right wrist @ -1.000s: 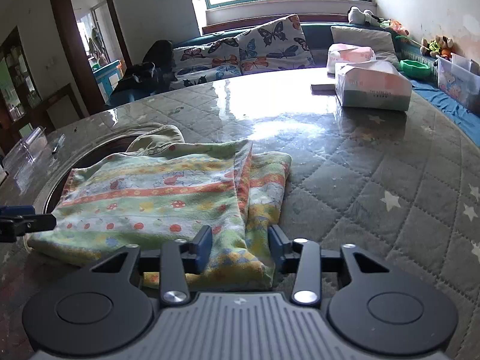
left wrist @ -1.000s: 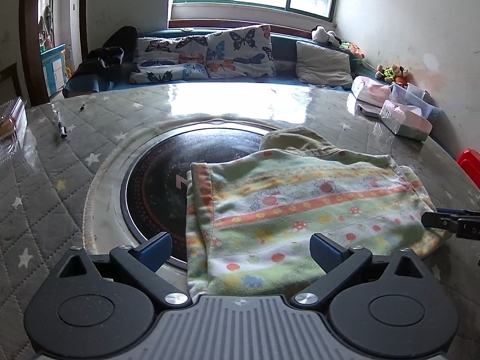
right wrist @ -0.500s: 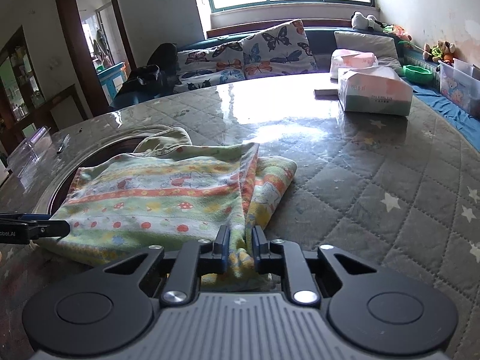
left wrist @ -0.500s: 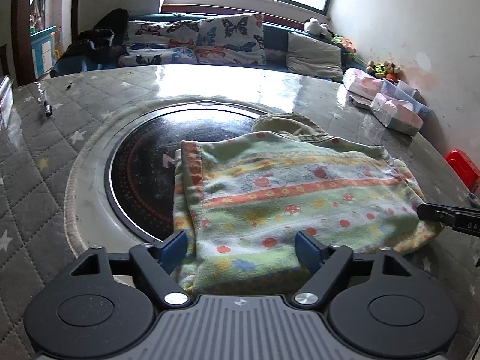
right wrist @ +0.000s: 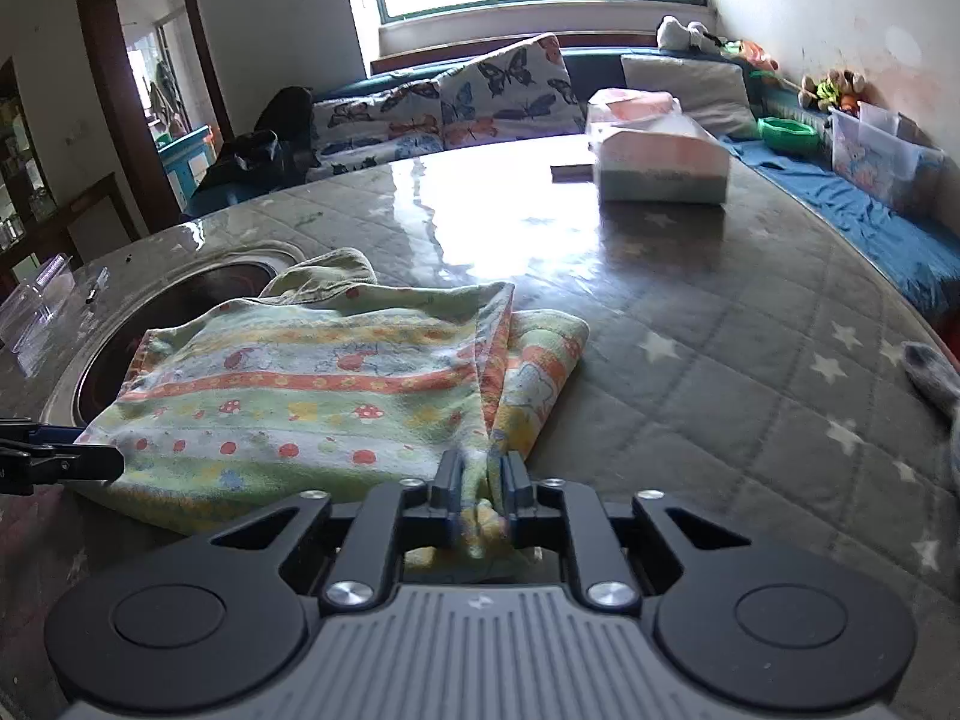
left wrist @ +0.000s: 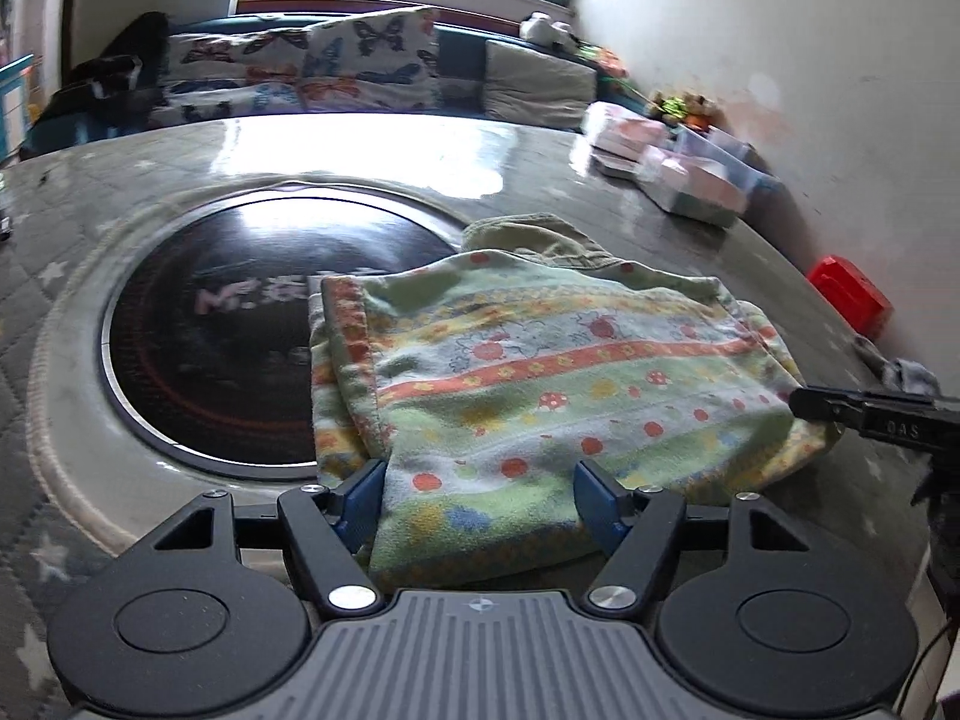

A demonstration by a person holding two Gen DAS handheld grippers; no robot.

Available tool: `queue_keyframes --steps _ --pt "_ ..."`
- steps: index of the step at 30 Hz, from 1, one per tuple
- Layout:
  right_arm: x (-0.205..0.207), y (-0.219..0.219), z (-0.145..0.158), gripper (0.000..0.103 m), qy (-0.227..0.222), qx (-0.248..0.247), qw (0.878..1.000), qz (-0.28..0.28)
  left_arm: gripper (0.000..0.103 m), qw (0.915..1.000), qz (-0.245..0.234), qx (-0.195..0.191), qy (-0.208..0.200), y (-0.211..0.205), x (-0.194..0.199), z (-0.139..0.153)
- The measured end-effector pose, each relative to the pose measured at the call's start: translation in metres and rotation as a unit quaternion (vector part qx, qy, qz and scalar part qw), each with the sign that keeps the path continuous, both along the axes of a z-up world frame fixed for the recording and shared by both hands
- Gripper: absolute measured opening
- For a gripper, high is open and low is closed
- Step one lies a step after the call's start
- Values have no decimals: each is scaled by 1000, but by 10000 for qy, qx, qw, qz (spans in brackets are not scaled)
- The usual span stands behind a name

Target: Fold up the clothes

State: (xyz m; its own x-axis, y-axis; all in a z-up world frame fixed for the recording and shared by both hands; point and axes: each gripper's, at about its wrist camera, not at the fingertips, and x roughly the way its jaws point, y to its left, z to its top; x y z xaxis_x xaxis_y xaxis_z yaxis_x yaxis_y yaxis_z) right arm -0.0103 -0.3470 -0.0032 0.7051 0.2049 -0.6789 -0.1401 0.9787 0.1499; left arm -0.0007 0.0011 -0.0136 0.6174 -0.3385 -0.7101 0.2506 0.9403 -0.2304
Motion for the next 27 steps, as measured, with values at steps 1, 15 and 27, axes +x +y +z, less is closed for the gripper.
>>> queue_keyframes --steps 1,15,27 --pt "-1 -2 3 24 -44 -31 10000 -29 71 10000 -35 1 15 -1 0 1" --pt "66 14 -1 25 -80 28 10000 -32 72 9989 404 58 -220 13 30 18" --pt "73 15 -12 13 -100 74 9997 -216 74 9968 583 501 -231 9 75 3"
